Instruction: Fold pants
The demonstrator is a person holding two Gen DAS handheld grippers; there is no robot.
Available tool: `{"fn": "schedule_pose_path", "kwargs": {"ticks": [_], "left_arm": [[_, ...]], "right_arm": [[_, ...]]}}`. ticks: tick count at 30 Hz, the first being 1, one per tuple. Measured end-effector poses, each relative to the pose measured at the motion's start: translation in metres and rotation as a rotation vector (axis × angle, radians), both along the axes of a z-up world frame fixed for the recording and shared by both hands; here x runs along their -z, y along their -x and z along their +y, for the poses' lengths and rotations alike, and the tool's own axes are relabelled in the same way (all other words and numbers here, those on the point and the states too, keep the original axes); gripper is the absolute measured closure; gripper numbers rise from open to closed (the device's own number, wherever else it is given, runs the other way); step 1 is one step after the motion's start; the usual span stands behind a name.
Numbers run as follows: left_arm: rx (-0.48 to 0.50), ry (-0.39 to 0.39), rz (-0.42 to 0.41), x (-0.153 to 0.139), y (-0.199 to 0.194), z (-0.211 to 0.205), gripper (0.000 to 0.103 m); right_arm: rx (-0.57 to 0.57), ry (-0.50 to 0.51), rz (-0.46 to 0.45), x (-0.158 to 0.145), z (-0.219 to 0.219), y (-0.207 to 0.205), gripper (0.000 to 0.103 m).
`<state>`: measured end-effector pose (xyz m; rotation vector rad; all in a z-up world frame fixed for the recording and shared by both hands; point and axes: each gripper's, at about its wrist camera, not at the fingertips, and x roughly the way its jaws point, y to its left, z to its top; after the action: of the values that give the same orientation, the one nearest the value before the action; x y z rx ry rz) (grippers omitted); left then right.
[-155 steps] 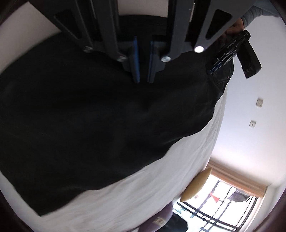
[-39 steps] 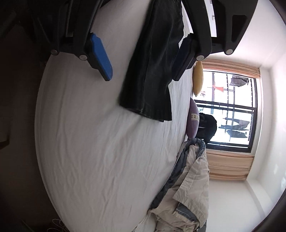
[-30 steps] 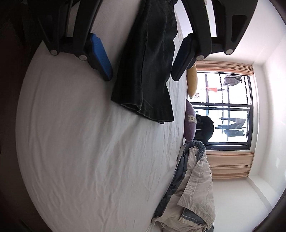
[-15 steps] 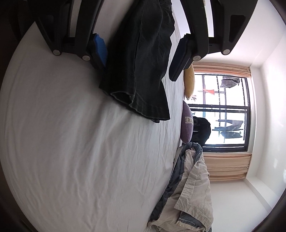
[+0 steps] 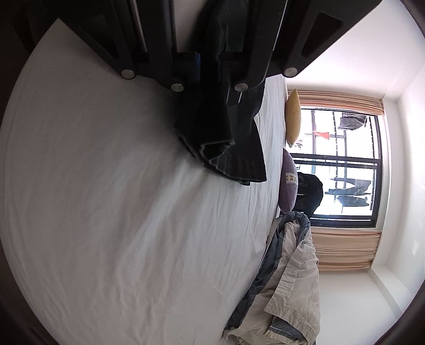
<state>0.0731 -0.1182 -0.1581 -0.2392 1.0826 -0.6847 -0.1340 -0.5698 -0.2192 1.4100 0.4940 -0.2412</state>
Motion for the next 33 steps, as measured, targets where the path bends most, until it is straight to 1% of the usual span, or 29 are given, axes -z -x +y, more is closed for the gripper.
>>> {"fn": "schedule_pose_path", "kwargs": {"ticks": [3, 6, 8, 10, 11, 12, 13, 14, 15, 16, 17, 18, 19, 20, 22, 24, 26, 27, 28, 30, 31, 33], "left_arm": [[-0.001, 0.008, 0.003, 0.002, -0.001, 0.003, 0.083], [-0.003, 0.021, 0.008, 0.003, -0.003, 0.006, 0.083], [-0.006, 0.035, 0.015, 0.004, -0.004, 0.009, 0.083], [-0.013, 0.057, 0.03, 0.005, -0.006, 0.012, 0.083], [-0.015, 0.067, 0.036, 0.006, -0.007, 0.014, 0.083], [-0.016, 0.074, 0.041, 0.006, -0.008, 0.015, 0.083], [-0.018, 0.08, 0.044, 0.006, -0.008, 0.017, 0.083], [-0.02, 0.083, 0.046, 0.006, -0.008, 0.017, 0.083], [-0.022, 0.087, 0.047, 0.005, -0.008, 0.018, 0.083], [-0.029, 0.095, 0.052, 0.004, -0.008, 0.02, 0.083], [-0.04, 0.107, 0.062, 0.004, -0.008, 0.022, 0.083], [-0.052, 0.118, 0.072, 0.004, -0.008, 0.025, 0.083], [-0.068, 0.132, 0.084, 0.003, -0.007, 0.029, 0.083], [-0.084, 0.145, 0.096, 0.003, -0.006, 0.034, 0.083], [-0.105, 0.171, 0.119, 0.0, -0.002, 0.044, 0.083], [-0.131, 0.231, 0.154, -0.001, 0.002, 0.055, 0.082], [-0.154, 0.283, 0.206, -0.001, 0.004, 0.062, 0.077], [-0.159, 0.31, 0.23, -0.002, 0.004, 0.063, 0.069], [-0.161, 0.335, 0.243, -0.005, 0.004, 0.063, 0.049], [-0.166, 0.386, 0.251, -0.013, 0.003, 0.064, 0.027], [-0.164, 0.409, 0.254, -0.016, 0.002, 0.063, 0.022], [-0.162, 0.428, 0.288, -0.016, -0.002, 0.064, 0.016]], "right_arm": [[-0.033, 0.091, 0.027, -0.019, 0.011, -0.008, 0.095], [-0.07, 0.198, 0.043, -0.046, 0.028, -0.018, 0.096], [-0.106, 0.281, 0.047, -0.069, 0.046, -0.027, 0.096], [-0.167, 0.372, 0.044, -0.093, 0.075, -0.039, 0.096], [-0.223, 0.436, 0.048, -0.106, 0.095, -0.047, 0.096], [-0.306, 0.516, 0.053, -0.119, 0.123, -0.058, 0.096], [-0.41, 0.611, 0.063, -0.13, 0.157, -0.07, 0.096], [-0.54, 0.721, 0.07, -0.138, 0.197, -0.081, 0.096], [-0.678, 0.829, 0.078, -0.142, 0.24, -0.089, 0.096], [-0.803, 0.918, 0.088, -0.139, 0.28, -0.093, 0.096], [-0.914, 0.991, 0.104, -0.131, 0.314, -0.096, 0.097], [-0.994, 1.052, 0.134, -0.12, 0.34, -0.097, 0.097], [-1.039, 1.079, 0.164, -0.109, 0.357, -0.097, 0.097], [-1.062, 1.071, 0.176, -0.1, 0.367, -0.098, 0.097], [-1.067, 1.096, 0.185, -0.093, 0.38, -0.095, 0.097], [-1.047, 1.095, 0.179, -0.095, 0.38, -0.095, 0.097], [-1.034, 1.115, 0.17, -0.099, 0.38, -0.093, 0.097], [-1.024, 1.132, 0.167, -0.102, 0.38, -0.092, 0.097], [-1.015, 1.147, 0.163, -0.104, 0.382, -0.09, 0.097], [-1.003, 1.179, 0.148, -0.106, 0.391, -0.084, 0.097], [-0.995, 1.196, 0.142, -0.107, 0.394, -0.081, 0.097], [-0.986, 1.215, 0.124, -0.11, 0.396, -0.08, 0.097]]}}
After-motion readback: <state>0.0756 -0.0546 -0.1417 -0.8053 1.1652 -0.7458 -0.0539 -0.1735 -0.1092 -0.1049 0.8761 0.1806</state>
